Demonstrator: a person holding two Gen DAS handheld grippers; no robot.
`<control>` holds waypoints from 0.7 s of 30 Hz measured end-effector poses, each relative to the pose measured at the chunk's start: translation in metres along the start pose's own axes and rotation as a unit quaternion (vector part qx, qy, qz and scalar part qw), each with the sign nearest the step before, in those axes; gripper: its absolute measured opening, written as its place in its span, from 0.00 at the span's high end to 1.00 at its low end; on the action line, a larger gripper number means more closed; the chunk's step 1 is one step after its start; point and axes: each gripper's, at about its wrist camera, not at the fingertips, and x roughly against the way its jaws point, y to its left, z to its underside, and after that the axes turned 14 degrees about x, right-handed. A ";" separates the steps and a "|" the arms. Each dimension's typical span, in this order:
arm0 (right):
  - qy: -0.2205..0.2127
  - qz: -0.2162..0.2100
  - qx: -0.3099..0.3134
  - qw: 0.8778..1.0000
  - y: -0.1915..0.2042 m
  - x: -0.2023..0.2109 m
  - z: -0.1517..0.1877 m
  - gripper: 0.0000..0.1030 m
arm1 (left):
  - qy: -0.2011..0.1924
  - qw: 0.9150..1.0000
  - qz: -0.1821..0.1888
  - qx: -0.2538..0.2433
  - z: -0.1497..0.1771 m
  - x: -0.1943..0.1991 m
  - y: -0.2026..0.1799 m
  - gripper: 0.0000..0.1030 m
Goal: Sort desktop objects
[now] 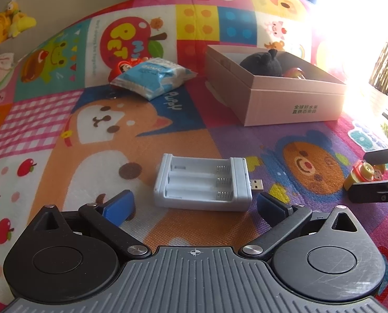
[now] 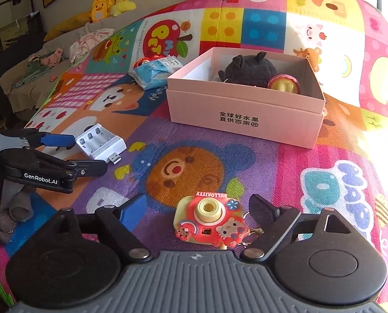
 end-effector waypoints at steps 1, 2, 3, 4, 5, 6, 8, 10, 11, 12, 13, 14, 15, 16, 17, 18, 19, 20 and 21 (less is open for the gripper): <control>-0.004 -0.018 0.013 1.000 0.006 0.001 0.000 0.17 | 0.000 1.000 0.000 -0.001 0.000 0.000 0.000 0.00; -0.013 -0.039 0.029 0.999 0.012 0.005 0.001 0.17 | 0.000 1.000 -0.001 -0.001 0.000 0.000 0.001 0.00; -0.026 -0.051 0.046 0.997 0.019 0.011 0.003 0.17 | 0.000 1.000 -0.001 0.000 0.000 0.000 0.001 0.00; -0.038 -0.051 0.064 0.996 0.026 0.018 0.004 0.17 | 0.000 1.000 -0.001 0.000 0.000 0.000 0.001 0.00; -0.046 -0.044 0.078 0.995 0.030 0.022 0.005 0.17 | 0.000 1.000 -0.001 0.000 0.000 0.000 0.001 0.00; -0.049 -0.033 0.088 0.994 0.032 0.025 0.006 0.16 | 0.000 1.000 -0.001 0.000 -0.001 0.000 0.001 0.00; -0.039 -0.017 0.085 0.995 0.029 0.024 0.006 0.16 | 0.000 1.000 -0.001 0.000 -0.001 0.000 0.002 0.00; -0.023 -0.017 0.070 0.997 0.023 0.018 0.006 0.16 | 0.000 1.000 -0.001 0.000 -0.001 0.000 0.002 0.00; -0.013 -0.020 0.060 0.998 0.020 0.014 0.008 0.17 | -0.001 1.000 0.000 0.001 -0.001 0.000 0.002 0.00; -0.007 -0.023 0.053 0.998 0.018 0.011 0.008 0.19 | -0.001 1.000 0.000 0.001 -0.001 0.000 0.002 0.00; -0.009 -0.019 0.053 0.998 0.019 0.010 0.009 0.21 | -0.002 1.000 0.000 0.002 -0.001 0.001 0.001 0.00; -0.009 -0.021 0.055 0.998 0.020 0.010 0.008 0.24 | -0.002 1.000 0.001 0.003 0.000 0.001 0.001 0.00; -0.007 -0.027 0.056 0.998 0.021 0.010 0.008 0.35 | -0.002 1.000 0.002 0.004 -0.001 0.001 0.001 0.00; -0.003 -0.030 0.056 0.998 0.022 0.009 0.007 0.39 | -0.002 1.000 0.002 0.003 0.000 0.001 0.001 0.00; -0.002 -0.028 0.056 0.998 0.024 0.009 0.007 0.39 | -0.003 1.000 0.002 0.003 0.000 0.001 0.002 0.00; -0.002 -0.025 0.058 0.998 0.025 0.009 0.007 0.39 | -0.003 1.000 0.002 0.005 -0.001 0.001 0.002 0.00; -0.001 -0.023 0.061 0.998 0.026 0.010 0.008 0.39 | -0.004 1.000 0.002 0.009 -0.002 0.001 0.002 0.00; 0.000 -0.022 0.062 0.998 0.026 0.011 0.008 0.39 | -0.005 1.000 0.002 0.012 -0.003 0.000 0.001 0.00; 0.001 -0.021 0.063 0.998 0.026 0.011 0.008 0.39 | -0.005 1.000 0.000 0.013 -0.004 -0.001 0.000 0.00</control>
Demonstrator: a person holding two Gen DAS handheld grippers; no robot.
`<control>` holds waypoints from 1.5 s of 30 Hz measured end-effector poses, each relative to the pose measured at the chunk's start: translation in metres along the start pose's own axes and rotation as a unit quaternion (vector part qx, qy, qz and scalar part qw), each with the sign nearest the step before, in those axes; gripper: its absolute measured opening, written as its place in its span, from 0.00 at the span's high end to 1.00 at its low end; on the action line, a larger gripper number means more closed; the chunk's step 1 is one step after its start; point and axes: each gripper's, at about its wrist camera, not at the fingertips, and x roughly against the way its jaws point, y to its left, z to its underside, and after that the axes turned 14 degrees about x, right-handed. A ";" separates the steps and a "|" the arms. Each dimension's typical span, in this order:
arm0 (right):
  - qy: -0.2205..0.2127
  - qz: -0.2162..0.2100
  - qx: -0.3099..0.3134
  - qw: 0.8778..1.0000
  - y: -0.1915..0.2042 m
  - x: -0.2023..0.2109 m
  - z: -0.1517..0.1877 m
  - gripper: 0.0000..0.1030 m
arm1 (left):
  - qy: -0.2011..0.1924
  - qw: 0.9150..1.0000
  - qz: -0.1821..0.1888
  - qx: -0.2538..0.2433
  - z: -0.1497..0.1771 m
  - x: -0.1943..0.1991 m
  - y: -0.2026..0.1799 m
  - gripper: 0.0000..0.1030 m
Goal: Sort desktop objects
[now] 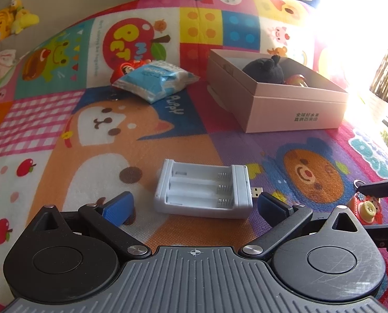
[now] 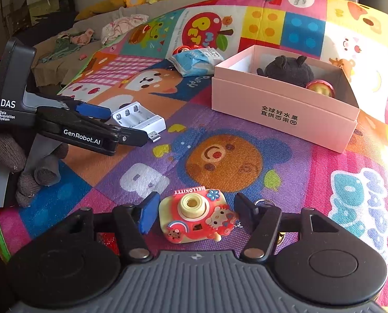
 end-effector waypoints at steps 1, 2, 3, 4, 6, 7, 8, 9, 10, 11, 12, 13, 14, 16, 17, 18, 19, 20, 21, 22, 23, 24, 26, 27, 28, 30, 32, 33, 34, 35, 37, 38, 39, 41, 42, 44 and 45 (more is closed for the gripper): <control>0.004 -0.001 0.002 1.000 0.000 0.000 0.001 0.38 | 0.000 1.000 -0.002 -0.003 -0.002 -0.002 -0.002 0.00; 0.008 -0.002 0.003 1.000 0.000 -0.001 0.002 0.38 | -0.001 1.000 -0.004 -0.010 -0.003 -0.004 -0.005 0.00; 0.005 -0.001 0.004 1.000 0.001 0.000 0.004 0.37 | 0.000 1.000 -0.005 -0.020 -0.004 -0.006 -0.009 0.00; 0.005 -0.002 0.005 1.000 0.001 0.000 0.004 0.35 | 0.001 1.000 -0.004 -0.030 -0.004 -0.007 -0.012 0.00; 0.002 -0.003 0.002 1.000 0.002 0.002 0.006 0.35 | 0.000 0.999 -0.004 -0.049 -0.002 -0.008 -0.020 0.00; 0.001 -0.004 -0.001 1.000 0.002 0.003 0.007 0.35 | -0.002 0.999 -0.003 -0.054 -0.002 -0.007 -0.022 0.00; -0.001 -0.004 -0.004 1.000 0.001 0.003 0.007 0.35 | -0.002 0.998 -0.002 -0.056 -0.001 -0.006 -0.022 0.01; -0.002 -0.004 -0.007 1.000 0.000 0.003 0.007 0.36 | -0.002 0.999 -0.002 -0.054 -0.001 -0.006 -0.022 0.01; -0.003 -0.004 -0.010 1.000 -0.001 0.003 0.007 0.37 | 0.000 0.999 -0.001 -0.050 -0.001 -0.006 -0.021 0.07; -0.004 -0.003 -0.014 1.000 -0.002 0.003 0.007 0.39 | 0.001 0.999 -0.001 -0.045 -0.001 -0.005 -0.020 0.09; -0.004 -0.003 -0.015 1.000 -0.002 0.003 0.007 0.39 | 0.002 0.999 0.001 -0.042 -0.001 -0.005 -0.019 0.09; -0.004 -0.003 -0.017 1.000 -0.002 0.002 0.006 0.39 | 0.002 0.999 0.000 -0.042 -0.002 -0.005 -0.018 0.09; -0.004 -0.003 -0.016 1.000 -0.002 0.002 0.006 0.39 | 0.001 0.999 -0.002 -0.044 -0.001 -0.005 -0.018 0.09; -0.003 -0.002 -0.014 1.000 -0.001 0.002 0.006 0.39 | 0.000 0.999 -0.004 -0.052 0.000 -0.003 -0.020 0.09; -0.001 -0.001 -0.013 1.000 -0.001 0.003 0.006 0.39 | -0.001 0.998 -0.003 -0.056 0.001 -0.003 -0.020 0.09; 0.002 0.002 -0.013 1.000 -0.002 0.003 0.005 0.39 | 0.000 0.998 -0.001 -0.060 0.001 -0.001 -0.021 0.09; 0.003 0.007 -0.012 1.000 -0.002 0.005 0.004 0.39 | 0.000 0.998 0.000 -0.061 0.002 0.000 -0.022 0.09; 0.002 0.015 -0.013 1.000 -0.004 0.008 0.003 0.39 | 0.001 0.998 0.004 -0.063 0.001 0.002 -0.023 0.09; -0.003 0.023 -0.013 1.000 -0.007 0.012 0.001 0.39 | 0.000 0.998 0.010 -0.064 -0.001 0.004 -0.025 0.09; -0.013 0.037 -0.012 0.999 -0.011 0.020 -0.003 0.39 | -0.002 0.998 0.014 -0.066 -0.003 0.006 -0.027 0.09; -0.025 0.050 -0.012 0.998 -0.015 0.029 -0.007 0.40 | -0.011 0.997 0.021 -0.069 -0.008 0.011 -0.030 0.09; -0.044 0.067 -0.012 0.997 -0.022 0.041 -0.015 0.40 | -0.025 0.997 0.026 -0.072 -0.015 0.017 -0.035 0.09; -0.087 0.098 -0.014 0.991 -0.034 0.068 -0.028 0.40 | -0.057 0.995 0.036 -0.076 -0.033 0.028 -0.044 0.09; -0.105 0.109 -0.014 0.988 -0.038 0.079 -0.033 0.40 | -0.075 0.993 0.043 -0.078 -0.044 0.034 -0.049 0.09; -0.128 0.122 -0.014 0.984 -0.044 0.093 -0.041 0.40 | -0.091 0.991 0.049 -0.079 -0.054 0.039 -0.055 0.09; -0.158 0.140 -0.019 0.977 -0.055 0.114 -0.049 0.40 | -0.124 0.987 0.060 -0.085 -0.074 0.045 -0.068 0.09; -0.177 0.153 -0.029 0.972 -0.063 0.128 -0.053 0.40 | -0.150 0.981 0.067 -0.099 -0.090 0.044 -0.083 0.09; -0.183 0.158 -0.034 0.970 -0.067 0.133 -0.054 0.40 | -0.158 0.979 0.068 -0.105 -0.096 0.040 -0.091 0.09; -0.188 0.162 -0.038 0.968 -0.070 0.137 -0.053 0.40 | -0.161 0.979 0.069 -0.107 -0.102 0.034 -0.098 0.09; -0.191 0.169 -0.043 0.966 -0.073 0.140 -0.053 0.40 | -0.159 0.979 0.071 -0.105 -0.108 0.025 -0.104 0.09; -0.190 0.175 -0.056 0.965 -0.079 0.142 -0.049 0.40 | -0.142 0.983 0.075 -0.092 -0.116 0.001 -0.115 0.09; -0.186 0.176 -0.062 0.965 -0.081 0.140 -0.047 0.39 | -0.130 0.985 0.074 -0.089 -0.118 -0.011 -0.119 0.09; -0.180 0.177 -0.067 0.965 -0.084 0.138 -0.045 0.39 | -0.120 0.986 0.068 -0.090 -0.118 -0.024 -0.123 0.09; -0.164 0.179 -0.078 0.967 -0.089 0.130 -0.040 0.39 | -0.103 0.989 0.055 -0.095 -0.114 -0.046 -0.127 0.09; -0.155 0.179 -0.085 0.968 -0.092 0.126 -0.038 0.39 | -0.091 0.990 0.051 -0.095 -0.111 -0.059 -0.127 0.09; -0.139 0.181 -0.098 0.969 -0.098 0.118 -0.034 0.39 | -0.071 0.991 0.056 -0.093 -0.105 -0.070 -0.125 0.08; -0.134 0.182 -0.104 0.969 -0.101 0.114 -0.033 0.39 | -0.066 0.991 0.065 -0.092 -0.099 -0.072 -0.122 0.08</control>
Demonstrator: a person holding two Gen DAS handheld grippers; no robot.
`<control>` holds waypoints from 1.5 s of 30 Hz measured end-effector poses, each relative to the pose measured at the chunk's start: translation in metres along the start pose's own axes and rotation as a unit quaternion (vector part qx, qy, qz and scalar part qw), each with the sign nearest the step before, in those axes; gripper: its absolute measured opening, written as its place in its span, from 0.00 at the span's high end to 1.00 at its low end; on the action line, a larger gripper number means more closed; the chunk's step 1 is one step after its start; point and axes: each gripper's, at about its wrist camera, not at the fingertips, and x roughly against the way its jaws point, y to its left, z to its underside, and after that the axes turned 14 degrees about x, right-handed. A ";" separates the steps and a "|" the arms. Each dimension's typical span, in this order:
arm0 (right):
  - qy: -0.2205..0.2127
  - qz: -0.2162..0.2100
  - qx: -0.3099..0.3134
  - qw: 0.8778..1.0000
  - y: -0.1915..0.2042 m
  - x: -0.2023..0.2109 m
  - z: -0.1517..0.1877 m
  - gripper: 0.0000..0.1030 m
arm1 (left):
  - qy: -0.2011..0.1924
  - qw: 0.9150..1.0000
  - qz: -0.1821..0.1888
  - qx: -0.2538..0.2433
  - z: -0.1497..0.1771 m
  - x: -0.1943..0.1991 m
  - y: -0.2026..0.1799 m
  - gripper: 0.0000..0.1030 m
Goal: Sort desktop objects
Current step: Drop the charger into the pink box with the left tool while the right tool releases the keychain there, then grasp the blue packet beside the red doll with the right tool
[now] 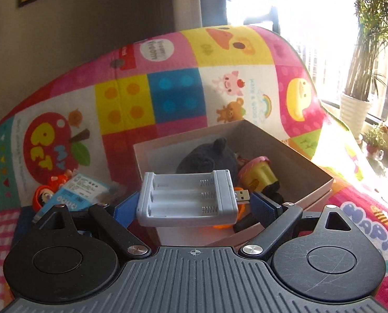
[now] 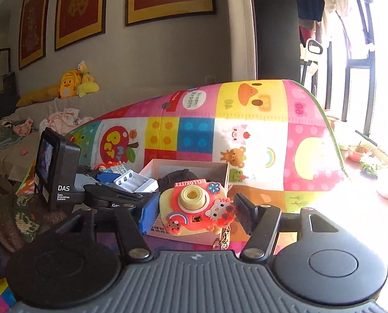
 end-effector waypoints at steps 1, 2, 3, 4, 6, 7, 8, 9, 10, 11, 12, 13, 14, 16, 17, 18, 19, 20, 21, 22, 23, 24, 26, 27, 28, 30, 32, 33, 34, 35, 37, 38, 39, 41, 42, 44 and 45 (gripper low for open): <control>0.005 0.002 -0.004 1.000 -0.002 -0.004 0.001 0.39 | -0.001 1.000 0.004 0.001 0.003 0.001 0.001 0.07; 0.011 0.005 -0.008 1.000 -0.003 -0.009 0.002 0.39 | -0.005 1.000 0.007 0.003 0.007 0.007 0.004 0.06; 0.017 0.008 -0.013 1.000 -0.004 -0.014 0.002 0.39 | -0.010 1.000 0.009 0.008 0.011 0.014 0.008 0.05; 0.022 0.011 -0.016 1.000 -0.005 -0.018 0.001 0.39 | -0.016 1.000 0.007 0.016 0.014 0.021 0.013 0.04; 0.030 0.013 -0.023 0.999 -0.007 -0.028 -0.003 0.39 | -0.027 0.999 0.001 0.035 0.021 0.038 0.024 0.03; 0.031 0.014 -0.025 0.999 -0.007 -0.033 -0.007 0.39 | -0.031 0.999 -0.004 0.042 0.024 0.046 0.030 0.02; 0.031 0.014 -0.027 0.999 -0.006 -0.038 -0.012 0.39 | -0.035 0.998 -0.009 0.048 0.029 0.052 0.035 0.02; 0.031 0.011 -0.028 0.999 -0.005 -0.045 -0.018 0.39 | -0.037 0.998 -0.017 0.056 0.034 0.062 0.043 0.02; 0.030 0.008 -0.029 0.999 -0.005 -0.051 -0.023 0.39 | -0.037 0.997 -0.022 0.062 0.040 0.067 0.048 0.01; 0.030 0.005 -0.030 0.999 -0.003 -0.059 -0.030 0.39 | -0.036 0.997 -0.027 0.068 0.045 0.073 0.054 0.01; 0.031 0.000 -0.033 0.999 -0.002 -0.067 -0.037 0.39 | -0.034 0.996 -0.031 0.075 0.049 0.076 0.059 0.01; 0.033 -0.005 -0.035 0.999 -0.001 -0.074 -0.042 0.39 | -0.031 0.995 -0.036 0.084 0.055 0.080 0.066 0.01; 0.038 -0.010 -0.042 0.998 -0.001 -0.086 -0.048 0.39 | -0.029 0.995 -0.039 0.091 0.058 0.083 0.070 0.01; 0.056 -0.021 -0.058 0.996 -0.001 -0.109 -0.056 0.39 | -0.027 0.993 -0.044 0.105 0.065 0.088 0.079 0.01; 0.067 -0.028 -0.068 0.995 -0.001 -0.120 -0.058 0.39 | -0.028 0.992 -0.047 0.111 0.067 0.089 0.083 0.01; 0.079 -0.037 -0.079 0.993 -0.001 -0.132 -0.058 0.39 | -0.030 0.991 -0.050 0.119 0.069 0.091 0.087 0.01; 0.092 -0.046 -0.088 0.991 -0.001 -0.143 -0.058 0.39 | -0.031 0.990 -0.052 0.125 0.070 0.092 0.090 0.01; 0.103 -0.050 -0.096 0.989 -0.001 -0.153 -0.056 0.39 | -0.031 0.989 -0.055 0.134 0.071 0.093 0.094 0.01; 0.115 -0.050 -0.098 0.987 0.001 -0.162 -0.054 0.39 | -0.031 0.988 -0.056 0.141 0.073 0.093 0.098 0.01; 0.126 -0.048 -0.095 0.986 0.004 -0.170 -0.051 0.39 | -0.030 0.987 -0.057 0.145 0.074 0.093 0.100 0.01; 0.136 -0.046 -0.089 0.986 0.007 -0.177 -0.048 0.39 | -0.030 0.987 -0.058 0.149 0.075 0.093 0.102 0.01; 0.146 -0.046 -0.084 0.985 0.010 -0.183 -0.046 0.39 | -0.029 0.986 -0.057 0.151 0.077 0.093 0.104 0.01; 0.166 -0.048 -0.079 0.982 0.013 -0.191 -0.040 0.39 | -0.029 0.986 -0.056 0.155 0.078 0.092 0.106 0.01; 0.171 -0.048 -0.080 0.981 0.014 -0.193 -0.040 0.35 | -0.029 0.985 -0.055 0.158 0.078 0.092 0.108 0.01; 0.173 -0.045 -0.081 0.981 0.014 -0.192 -0.041 0.30 | -0.030 0.985 -0.054 0.160 0.078 0.092 0.108 0.00; 0.163 -0.043 -0.073 0.983 0.020 -0.188 -0.049 0.26 | -0.031 0.984 -0.053 0.167 0.079 0.091 0.110 0.00; 0.149 -0.056 -0.056 0.986 0.033 -0.186 -0.061 0.23 | -0.028 0.983 -0.059 0.173 0.080 0.089 0.112 0.00; 0.144 -0.064 -0.048 0.986 0.041 -0.186 -0.066 0.17 | -0.028 0.982 -0.062 0.175 0.081 0.089 0.112 0.00; 0.138 -0.077 -0.035 0.987 0.054 -0.188 -0.074 0.12 | -0.029 0.982 -0.064 0.177 0.081 0.088 0.113 0.00; 0.137 -0.086 -0.024 0.987 0.066 -0.193 -0.080 0.10 | -0.032 0.981 -0.068 0.181 0.081 0.089 0.114 0.00; 0.138 -0.109 0.004 0.984 0.097 -0.210 -0.098 0.06 | -0.041 0.979 -0.080 0.186 0.080 0.091 0.116 0.00; 0.141 -0.120 0.014 0.983 0.111 -0.222 -0.106 0.05 | -0.043 0.978 -0.086 0.187 0.080 0.092 0.117 0.00; 0.146 -0.131 0.023 0.980 0.126 -0.235 -0.113 0.02 | -0.043 0.976 -0.093 0.190 0.081 0.092 0.118 0.00; 0.161 -0.143 0.040 0.976 0.152 -0.264 -0.123 0.00 | -0.034 0.975 -0.095 0.198 0.082 0.090 0.122 0.00; 0.174 -0.144 0.052 0.973 0.166 -0.282 -0.126 0.00 | -0.029 0.975 -0.093 0.200 0.082 0.089 0.123 0.00; 0.190 -0.131 0.060 0.971 0.185 -0.312 -0.130 0.00 | -0.028 0.975 -0.092 0.201 0.082 0.089 0.124 0.00; 0.191 -0.121 0.058 0.972 0.191 -0.325 -0.133 0.00 | -0.027 0.975 -0.093 0.201 0.082 0.089 0.124 0.00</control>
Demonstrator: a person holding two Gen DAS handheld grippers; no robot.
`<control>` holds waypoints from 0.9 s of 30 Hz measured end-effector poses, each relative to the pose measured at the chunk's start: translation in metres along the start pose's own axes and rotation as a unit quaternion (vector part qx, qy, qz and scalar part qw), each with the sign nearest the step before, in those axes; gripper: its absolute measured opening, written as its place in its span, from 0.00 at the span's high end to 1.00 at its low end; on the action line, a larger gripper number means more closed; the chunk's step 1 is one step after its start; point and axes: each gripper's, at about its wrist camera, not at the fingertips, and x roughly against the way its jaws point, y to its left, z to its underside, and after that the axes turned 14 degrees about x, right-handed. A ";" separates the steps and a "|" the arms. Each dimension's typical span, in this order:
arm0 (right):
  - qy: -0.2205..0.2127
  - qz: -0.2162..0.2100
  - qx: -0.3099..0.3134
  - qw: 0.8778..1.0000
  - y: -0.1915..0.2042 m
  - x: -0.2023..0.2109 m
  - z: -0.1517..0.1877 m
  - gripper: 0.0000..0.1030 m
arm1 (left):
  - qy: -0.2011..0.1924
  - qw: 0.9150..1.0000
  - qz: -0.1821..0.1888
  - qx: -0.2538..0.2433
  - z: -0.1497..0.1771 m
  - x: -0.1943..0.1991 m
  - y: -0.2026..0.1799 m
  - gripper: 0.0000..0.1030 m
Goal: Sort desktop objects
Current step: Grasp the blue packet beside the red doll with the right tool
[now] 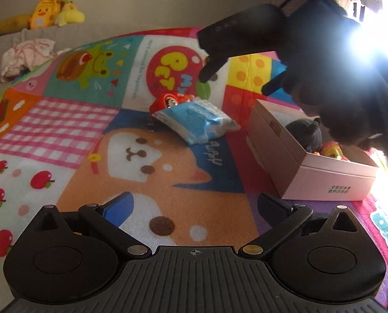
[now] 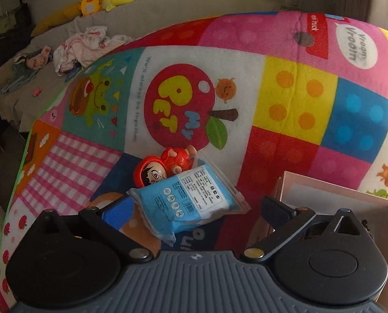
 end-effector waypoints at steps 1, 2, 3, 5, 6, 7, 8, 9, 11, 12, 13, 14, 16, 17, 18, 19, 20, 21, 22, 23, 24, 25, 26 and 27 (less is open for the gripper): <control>-0.002 0.005 -0.009 1.000 0.000 -0.010 -0.007 0.00 | 0.002 1.000 0.000 0.000 0.000 0.000 0.000 0.00; -0.001 0.005 -0.018 1.000 -0.001 -0.018 -0.014 0.01 | 0.003 1.000 -0.001 0.001 0.000 0.000 0.001 0.00; 0.001 0.004 -0.027 1.000 -0.003 -0.026 -0.021 0.05 | 0.004 1.000 -0.001 0.002 0.000 0.000 0.001 0.00; 0.016 -0.002 -0.052 0.999 -0.008 -0.047 -0.033 0.10 | 0.008 1.000 -0.001 0.006 0.000 -0.001 0.002 0.00; 0.024 -0.002 -0.065 0.998 -0.011 -0.057 -0.036 0.10 | 0.012 1.000 0.000 0.009 0.000 -0.002 0.002 0.00; 0.032 0.000 -0.080 0.996 -0.014 -0.066 -0.036 0.10 | 0.014 1.000 0.001 0.013 -0.001 -0.003 0.003 0.00; 0.041 -0.005 -0.094 0.995 -0.016 -0.074 -0.036 0.11 | 0.016 1.000 0.000 0.016 -0.001 -0.003 0.004 0.00; 0.054 -0.023 -0.107 0.993 -0.018 -0.083 -0.035 0.11 | 0.018 1.000 0.000 0.020 -0.001 -0.004 0.005 0.00; 0.062 -0.055 -0.120 0.989 -0.017 -0.090 -0.032 0.12 | 0.021 0.999 -0.001 0.025 -0.002 -0.005 0.006 0.00; 0.065 -0.064 -0.120 0.989 -0.015 -0.090 -0.031 0.13 | 0.022 0.999 0.000 0.025 -0.002 -0.005 0.007 0.00; 0.067 -0.079 -0.109 0.989 -0.010 -0.089 -0.030 0.16 | 0.022 0.999 0.000 0.024 -0.002 -0.005 0.006 0.00; 0.066 -0.088 -0.094 0.989 -0.004 -0.085 -0.029 0.20 | 0.022 1.000 0.001 0.022 -0.001 -0.005 0.006 0.00; 0.068 -0.099 -0.061 0.991 0.007 -0.075 -0.025 0.33 | 0.022 1.000 0.002 0.020 -0.001 -0.005 0.005 0.00; 0.073 -0.110 -0.048 0.990 0.012 -0.070 -0.022 0.36 | 0.022 1.000 0.003 0.021 -0.001 -0.004 0.005 0.00; 0.077 -0.118 -0.040 0.989 0.015 -0.065 -0.018 0.37 | 0.023 0.999 0.004 0.022 -0.001 -0.004 0.006 0.00; 0.084 -0.126 -0.027 0.988 0.019 -0.057 -0.012 0.37 | 0.024 0.999 0.005 0.023 -0.001 -0.004 0.006 0.00; 0.092 -0.131 -0.015 0.987 0.022 -0.052 -0.008 0.37 | 0.025 0.999 0.005 0.024 -0.001 -0.004 0.006 0.00; 0.100 -0.138 -0.003 0.985 0.025 -0.047 -0.004 0.37 | 0.026 0.999 0.006 0.023 -0.001 -0.004 0.006 0.00; 0.109 -0.152 0.011 0.982 0.026 -0.040 0.000 0.37 | 0.027 0.999 0.007 0.022 -0.001 -0.003 0.006 0.00; 0.111 -0.159 0.018 0.981 0.026 -0.033 0.004 0.37 | 0.027 0.999 0.008 0.020 -0.001 -0.003 0.005 0.00; 0.104 -0.155 0.020 0.982 0.024 -0.025 0.007 0.36 | 0.027 0.999 0.008 0.018 0.000 -0.003 0.004 0.00; 0.091 -0.136 0.021 0.986 0.024 -0.015 0.009 0.30 | 0.027 0.999 0.008 0.017 0.000 -0.002 0.003 0.00; 0.078 -0.112 0.020 0.990 0.021 -0.008 0.011 0.25 | 0.027 0.999 0.008 0.017 0.000 -0.002 0.003 0.00; 0.064 -0.086 0.012 0.994 0.016 -0.002 0.013 0.16 | 0.028 0.999 0.007 0.017 0.000 -0.002 0.003 0.00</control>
